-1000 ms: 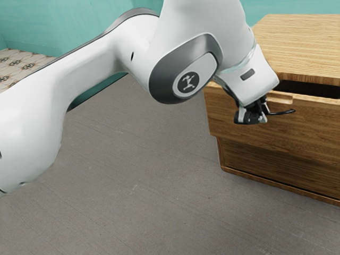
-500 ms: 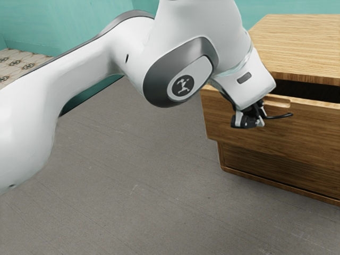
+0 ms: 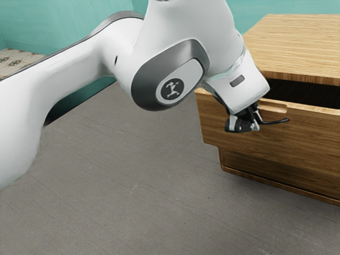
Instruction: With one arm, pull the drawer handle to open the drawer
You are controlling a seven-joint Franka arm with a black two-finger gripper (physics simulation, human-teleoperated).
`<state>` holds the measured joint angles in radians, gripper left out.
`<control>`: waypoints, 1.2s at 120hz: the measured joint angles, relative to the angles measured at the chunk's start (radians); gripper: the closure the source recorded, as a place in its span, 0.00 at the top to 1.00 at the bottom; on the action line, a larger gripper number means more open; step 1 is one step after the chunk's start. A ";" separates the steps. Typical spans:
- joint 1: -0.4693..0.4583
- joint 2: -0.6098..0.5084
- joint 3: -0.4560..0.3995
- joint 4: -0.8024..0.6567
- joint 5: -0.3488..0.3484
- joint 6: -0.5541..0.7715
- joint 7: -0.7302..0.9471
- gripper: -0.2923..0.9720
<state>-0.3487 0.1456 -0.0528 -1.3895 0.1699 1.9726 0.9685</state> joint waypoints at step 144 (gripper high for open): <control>0.002 -0.162 -0.038 -0.207 0.000 0.042 -0.063 0.22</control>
<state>-0.3469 -0.0164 -0.0911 -1.5965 0.1699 2.0149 0.9055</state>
